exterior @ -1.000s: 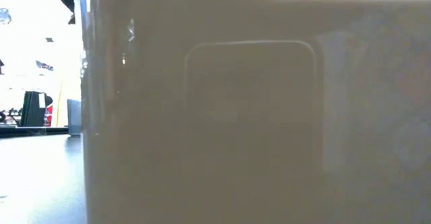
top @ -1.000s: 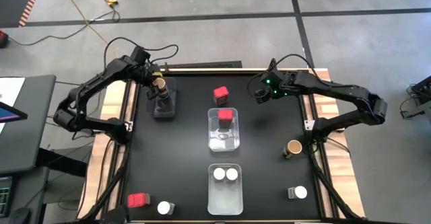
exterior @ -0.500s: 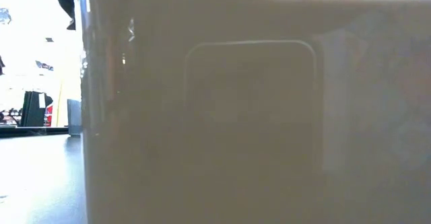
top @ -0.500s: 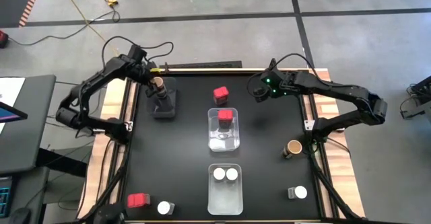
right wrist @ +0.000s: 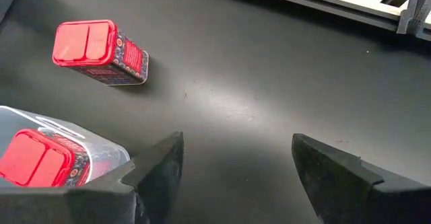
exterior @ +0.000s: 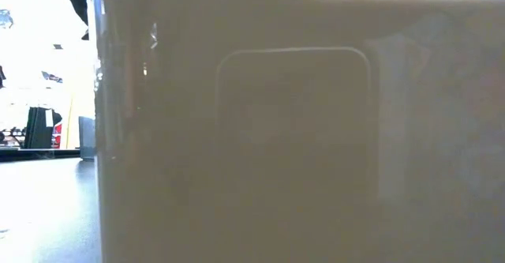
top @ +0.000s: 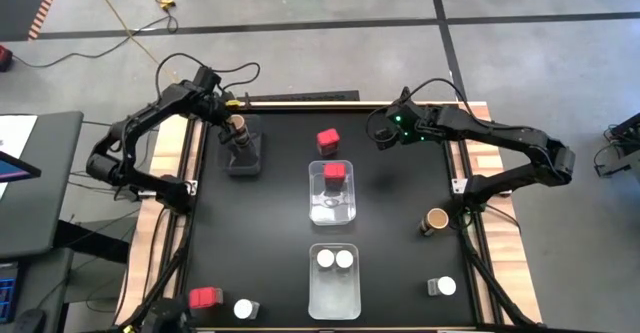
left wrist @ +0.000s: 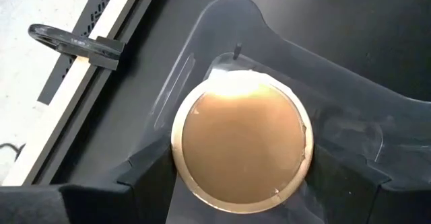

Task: Sort spices by type
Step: Put the gold seasoning bottle into the black bin

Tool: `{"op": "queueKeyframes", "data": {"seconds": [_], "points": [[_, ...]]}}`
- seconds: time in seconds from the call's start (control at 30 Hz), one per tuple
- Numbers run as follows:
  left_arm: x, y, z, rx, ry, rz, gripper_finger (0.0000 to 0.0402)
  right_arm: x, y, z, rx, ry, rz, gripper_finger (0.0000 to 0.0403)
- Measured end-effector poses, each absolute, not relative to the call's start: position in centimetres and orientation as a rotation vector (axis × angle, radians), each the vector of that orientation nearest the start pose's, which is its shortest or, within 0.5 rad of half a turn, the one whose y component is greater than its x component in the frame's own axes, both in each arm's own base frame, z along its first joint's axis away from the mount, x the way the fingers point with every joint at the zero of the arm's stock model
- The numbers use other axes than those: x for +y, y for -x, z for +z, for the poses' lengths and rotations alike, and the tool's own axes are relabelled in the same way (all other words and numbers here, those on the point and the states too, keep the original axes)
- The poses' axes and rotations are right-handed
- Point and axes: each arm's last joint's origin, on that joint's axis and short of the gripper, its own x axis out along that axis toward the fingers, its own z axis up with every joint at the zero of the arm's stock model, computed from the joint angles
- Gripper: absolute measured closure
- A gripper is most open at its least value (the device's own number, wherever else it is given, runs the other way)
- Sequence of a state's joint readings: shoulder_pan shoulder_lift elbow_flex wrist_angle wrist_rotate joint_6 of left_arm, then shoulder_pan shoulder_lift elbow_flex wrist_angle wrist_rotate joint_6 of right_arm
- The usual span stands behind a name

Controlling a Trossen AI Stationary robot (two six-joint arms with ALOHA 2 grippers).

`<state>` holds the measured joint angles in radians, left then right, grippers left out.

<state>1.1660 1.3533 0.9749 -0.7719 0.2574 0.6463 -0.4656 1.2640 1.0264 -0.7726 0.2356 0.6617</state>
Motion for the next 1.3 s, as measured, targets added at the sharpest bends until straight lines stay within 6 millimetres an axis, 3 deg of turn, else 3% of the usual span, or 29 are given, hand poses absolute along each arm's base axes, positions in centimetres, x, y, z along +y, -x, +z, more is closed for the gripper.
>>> {"op": "queueKeyframes", "data": {"seconds": [1.3], "points": [[23.13, -10.56, 23.96, 1.101, 0.171, 0.503, 0.0124, -11.61, -21.61, 27.57, 0.755, -0.698, -0.956, 0.0101]]}}
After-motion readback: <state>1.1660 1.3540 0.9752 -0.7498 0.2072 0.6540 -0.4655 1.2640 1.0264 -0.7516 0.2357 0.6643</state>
